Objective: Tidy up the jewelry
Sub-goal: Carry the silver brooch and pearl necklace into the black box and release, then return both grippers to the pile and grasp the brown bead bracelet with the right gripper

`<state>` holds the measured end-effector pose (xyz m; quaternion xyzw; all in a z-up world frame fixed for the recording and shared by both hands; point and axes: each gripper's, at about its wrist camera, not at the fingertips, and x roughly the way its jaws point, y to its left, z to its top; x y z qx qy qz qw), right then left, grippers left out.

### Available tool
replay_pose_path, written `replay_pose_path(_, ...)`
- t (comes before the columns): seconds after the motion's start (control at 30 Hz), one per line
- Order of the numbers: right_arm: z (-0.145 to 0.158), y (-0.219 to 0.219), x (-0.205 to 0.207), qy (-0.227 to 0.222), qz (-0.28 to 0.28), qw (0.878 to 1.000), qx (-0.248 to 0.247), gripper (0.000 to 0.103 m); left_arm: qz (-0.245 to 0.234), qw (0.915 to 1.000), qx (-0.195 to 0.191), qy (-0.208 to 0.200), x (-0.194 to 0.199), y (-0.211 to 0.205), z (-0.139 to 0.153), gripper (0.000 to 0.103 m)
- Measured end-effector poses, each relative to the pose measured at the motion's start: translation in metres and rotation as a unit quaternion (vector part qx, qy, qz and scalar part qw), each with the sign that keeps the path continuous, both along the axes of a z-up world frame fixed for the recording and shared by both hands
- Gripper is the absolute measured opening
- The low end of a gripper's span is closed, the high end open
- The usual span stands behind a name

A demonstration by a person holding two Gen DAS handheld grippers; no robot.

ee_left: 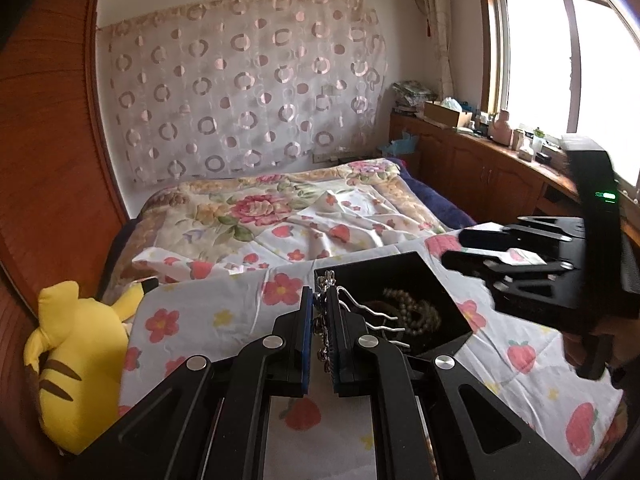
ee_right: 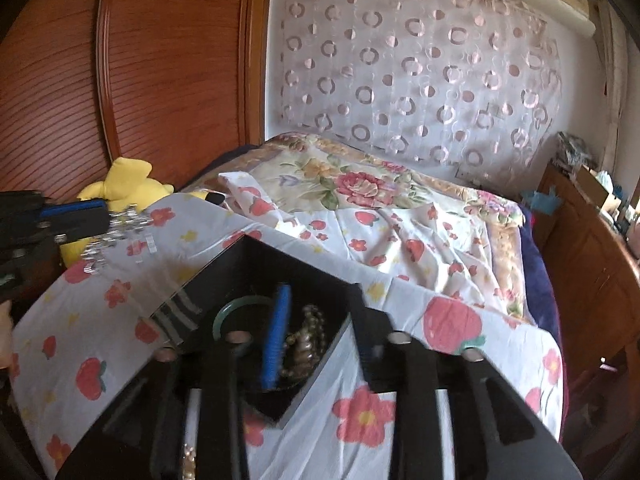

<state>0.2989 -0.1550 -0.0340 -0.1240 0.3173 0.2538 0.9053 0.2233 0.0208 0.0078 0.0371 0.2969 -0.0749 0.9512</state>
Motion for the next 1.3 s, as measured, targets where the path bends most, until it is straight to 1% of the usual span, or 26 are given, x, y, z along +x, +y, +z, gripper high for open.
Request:
replay_pose_path(0.13, 0.004, -0.009, -0.017, -0.006, 0.011, 1.000, -0.001, 0.037, 0.002, 0.9999, -0.007, 0.012, 0.018, -0.007, -0.011, 0.006)
replay_pose_path(0.23, 0.006, -0.020, -0.029, -0.011, 0.017, 1.000, 0.000, 0.037, 0.003, 0.9995, -0.016, 0.028, 0.031, -0.013, -0.022, 0.006)
replay_pose_path(0.37, 0.003, -0.032, -0.039, -0.011, 0.020, 1.000, 0.008, 0.037, 0.004, 0.9988, -0.016, 0.046, 0.044, -0.021, -0.037, 0.006)
replay_pose_path(0.53, -0.008, -0.043, -0.046, -0.004, 0.016, 1.000, 0.011, 0.037, 0.004, 0.9979, -0.013, 0.063, 0.049, -0.029, -0.051, 0.006)
replay_pose_path(0.7, -0.014, -0.049, -0.050, 0.004, 0.014, 1.000, 0.015, 0.037, 0.005, 0.9979, -0.003, 0.064, 0.048, -0.031, -0.052, 0.005)
replay_pose_path(0.73, -0.015, -0.050, -0.051, 0.005, 0.014, 1.000, 0.016, 0.037, 0.006, 0.9979, -0.004, 0.064, 0.046, -0.030, -0.052, 0.007)
replay_pose_path(0.8, -0.017, -0.053, -0.058, 0.008, 0.015, 1.000, 0.018, 0.037, 0.006, 0.9980, -0.006, 0.062, 0.044, -0.030, -0.049, 0.013)
replay_pose_path(0.83, -0.018, -0.054, -0.062, 0.010, 0.015, 1.000, 0.021, 0.037, 0.007, 0.9982, -0.005, 0.059, 0.042, -0.030, -0.049, 0.018)
replay_pose_path(0.87, -0.019, -0.055, -0.064, 0.012, 0.016, 1.000, 0.022, 0.037, 0.007, 0.9984, -0.004, 0.056, 0.038, -0.029, -0.048, 0.023)
replay_pose_path(0.93, -0.022, -0.057, -0.073, 0.017, 0.021, 0.999, 0.025, 0.037, 0.006, 0.9988, -0.004, 0.048, 0.027, -0.027, -0.047, 0.028)
replay_pose_path(1.0, -0.027, -0.058, -0.081, 0.024, 0.026, 0.999, 0.025, 0.037, 0.004, 0.9991, -0.006, 0.042, 0.014, -0.026, -0.047, 0.035)
replay_pose_path(1.07, -0.033, -0.060, -0.092, 0.035, 0.031, 0.999, 0.027, 0.037, 0.003, 0.9994, -0.010, 0.034, 0.002, -0.024, -0.047, 0.051)
replay_pose_path(1.1, -0.036, -0.061, -0.096, 0.039, 0.034, 0.998, 0.026, 0.037, 0.004, 0.9995, -0.012, 0.030, -0.008, -0.022, -0.048, 0.054)
replay_pose_path(1.17, -0.043, -0.060, -0.107, 0.048, 0.041, 0.998, 0.022, 0.037, 0.005, 0.9996, -0.012, 0.025, -0.021, -0.021, -0.051, 0.069)
replay_pose_path(1.23, -0.050, -0.060, -0.117, 0.059, 0.049, 0.997, 0.018, 0.037, 0.004, 0.9997, -0.015, 0.022, -0.033, -0.019, -0.054, 0.074)
replay_pose_path(1.27, -0.052, -0.060, -0.121, 0.064, 0.052, 0.996, 0.017, 0.037, 0.003, 0.9996, -0.016, 0.021, -0.039, -0.019, -0.057, 0.080)
replay_pose_path(1.3, -0.055, -0.059, -0.125, 0.068, 0.055, 0.996, 0.015, 0.037, 0.003, 0.9997, -0.016, 0.021, -0.044, -0.018, -0.059, 0.084)
